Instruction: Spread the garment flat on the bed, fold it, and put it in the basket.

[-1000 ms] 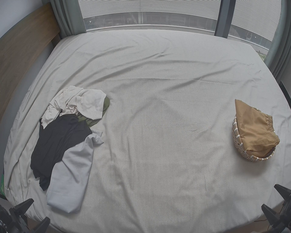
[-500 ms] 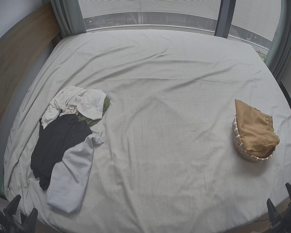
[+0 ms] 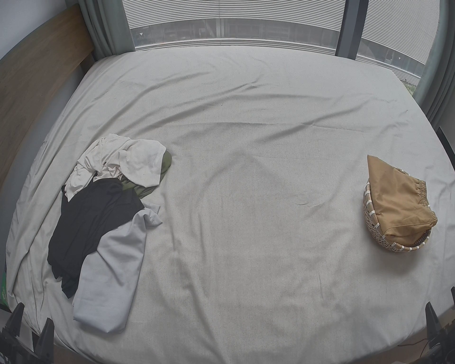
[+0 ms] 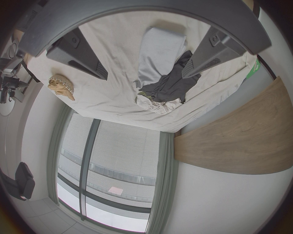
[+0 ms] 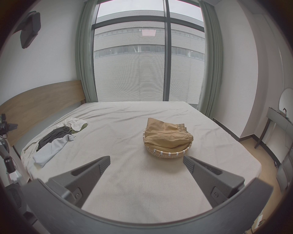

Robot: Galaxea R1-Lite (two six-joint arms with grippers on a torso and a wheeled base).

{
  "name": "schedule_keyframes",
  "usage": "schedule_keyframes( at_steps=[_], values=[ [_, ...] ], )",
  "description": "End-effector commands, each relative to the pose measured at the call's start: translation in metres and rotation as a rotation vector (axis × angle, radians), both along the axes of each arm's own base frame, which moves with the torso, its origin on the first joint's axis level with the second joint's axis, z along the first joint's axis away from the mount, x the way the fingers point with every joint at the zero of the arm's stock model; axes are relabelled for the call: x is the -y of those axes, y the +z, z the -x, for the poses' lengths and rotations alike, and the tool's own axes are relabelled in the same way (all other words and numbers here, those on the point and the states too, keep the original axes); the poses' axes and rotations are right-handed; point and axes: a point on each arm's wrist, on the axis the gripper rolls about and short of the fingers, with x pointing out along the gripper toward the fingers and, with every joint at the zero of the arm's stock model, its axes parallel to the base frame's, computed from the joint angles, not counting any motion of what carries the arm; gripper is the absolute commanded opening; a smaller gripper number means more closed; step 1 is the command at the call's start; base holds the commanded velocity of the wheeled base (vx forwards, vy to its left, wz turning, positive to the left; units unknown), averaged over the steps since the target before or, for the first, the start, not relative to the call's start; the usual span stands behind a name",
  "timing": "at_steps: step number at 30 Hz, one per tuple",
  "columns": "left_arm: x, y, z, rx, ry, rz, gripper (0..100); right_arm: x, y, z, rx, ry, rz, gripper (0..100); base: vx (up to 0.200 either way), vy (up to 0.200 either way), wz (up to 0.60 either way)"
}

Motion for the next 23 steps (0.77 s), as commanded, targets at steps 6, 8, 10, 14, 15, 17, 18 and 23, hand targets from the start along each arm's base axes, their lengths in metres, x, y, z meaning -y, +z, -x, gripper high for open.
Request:
schedule_keyframes(
  at_steps=[6, 8, 10, 14, 15, 17, 18, 23],
  values=[
    [0.002, -0.004, 0.002, 0.037, -0.09, -0.071, 100, -0.001, -0.005, 0.0, -0.007, 0.027, 0.005, 100, 0.0, 0.0, 0.0],
    [0.0, -0.005, 0.002, 0.041, -0.016, -0.167, 100, -0.001, -0.005, 0.0, -0.007, 0.027, 0.005, 100, 0.0, 0.0, 0.0],
    [-0.002, -0.011, 0.001, -0.033, 0.077, -0.168, 100, -0.001, -0.006, 0.0, -0.009, 0.029, 0.005, 100, 0.0, 0.0, 0.0],
    [-0.002, -0.011, 0.002, -0.042, 0.074, -0.156, 100, -0.001, -0.006, 0.0, -0.009, 0.029, 0.005, 100, 0.0, 0.0, 0.0],
    [-0.002, -0.011, 0.001, -0.027, 0.076, -0.165, 100, -0.001, -0.006, 0.0, -0.009, 0.029, 0.005, 100, 0.0, 0.0, 0.0],
    [-0.002, -0.011, 0.001, -0.026, 0.074, -0.165, 100, -0.001, -0.006, 0.0, -0.009, 0.027, 0.004, 100, 0.0, 0.0, 0.0],
    [-0.002, -0.011, 0.001, -0.026, 0.073, -0.165, 100, -0.001, -0.006, 0.0, -0.009, 0.03, 0.004, 100, 0.0, 0.0, 0.0],
    [-0.002, -0.011, 0.001, -0.026, 0.074, -0.165, 100, -0.001, -0.006, 0.0, -0.01, 0.029, 0.005, 100, 0.0, 0.0, 0.0]
  ],
)
